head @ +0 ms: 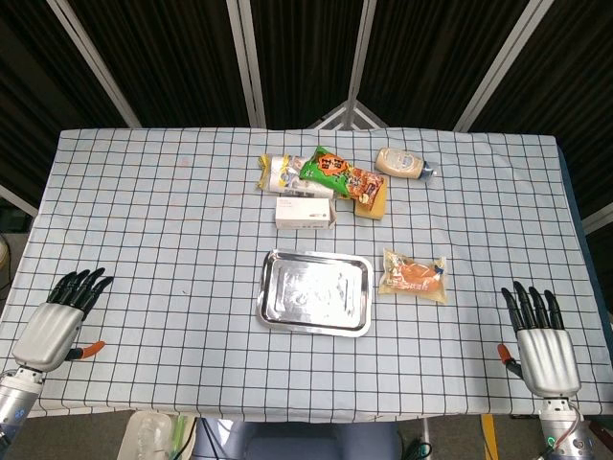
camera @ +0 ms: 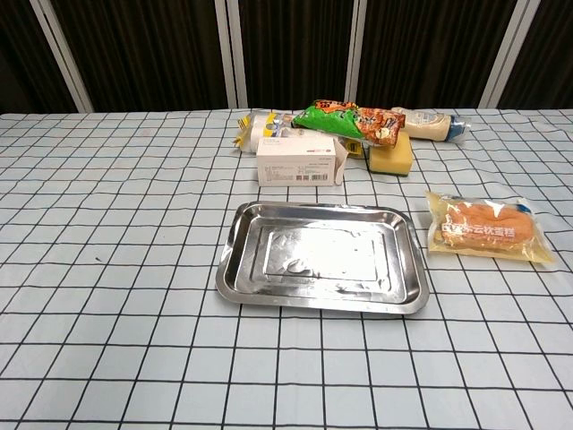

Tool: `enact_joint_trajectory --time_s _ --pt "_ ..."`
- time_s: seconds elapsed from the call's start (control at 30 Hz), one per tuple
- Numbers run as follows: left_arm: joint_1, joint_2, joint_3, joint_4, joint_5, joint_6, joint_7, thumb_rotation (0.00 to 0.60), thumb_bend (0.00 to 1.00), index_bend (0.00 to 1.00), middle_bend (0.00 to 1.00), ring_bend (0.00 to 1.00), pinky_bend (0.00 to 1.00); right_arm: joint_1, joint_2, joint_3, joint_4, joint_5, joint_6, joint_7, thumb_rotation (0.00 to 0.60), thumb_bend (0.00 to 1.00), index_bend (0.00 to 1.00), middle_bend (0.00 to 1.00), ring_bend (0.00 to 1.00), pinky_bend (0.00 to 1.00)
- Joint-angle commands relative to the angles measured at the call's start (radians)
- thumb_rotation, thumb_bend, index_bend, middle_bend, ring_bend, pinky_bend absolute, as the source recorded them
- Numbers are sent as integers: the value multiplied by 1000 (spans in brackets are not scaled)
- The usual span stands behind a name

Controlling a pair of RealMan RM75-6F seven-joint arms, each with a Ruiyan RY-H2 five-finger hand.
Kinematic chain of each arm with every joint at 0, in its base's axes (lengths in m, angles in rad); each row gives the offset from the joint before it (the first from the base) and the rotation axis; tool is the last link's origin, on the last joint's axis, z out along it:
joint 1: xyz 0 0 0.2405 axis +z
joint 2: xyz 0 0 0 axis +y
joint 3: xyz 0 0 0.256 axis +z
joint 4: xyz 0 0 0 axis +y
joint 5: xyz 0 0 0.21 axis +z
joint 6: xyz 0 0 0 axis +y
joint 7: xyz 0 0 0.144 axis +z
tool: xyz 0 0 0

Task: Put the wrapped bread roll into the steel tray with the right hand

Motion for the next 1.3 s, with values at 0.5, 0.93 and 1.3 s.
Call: enact_joint_trajectory --time_s 0.5,0.93,1.3 --pt "-3 -9 -5 -6 -5 -5 21 600 64 0 0 0 0 130 -76 53 22 57 -190 -64 600 319 0 0 0 0" --pt "0 6 -11 -3 -11 7 -13 600 64 0 0 0 0 333 -221 159 169 312 -487 -152 600 319 0 0 0 0" --pt "-1 15 -14 5 -10 9 -47 600 64 0 0 0 0 415 -283 184 214 422 -530 -221 600 319 0 0 0 0"
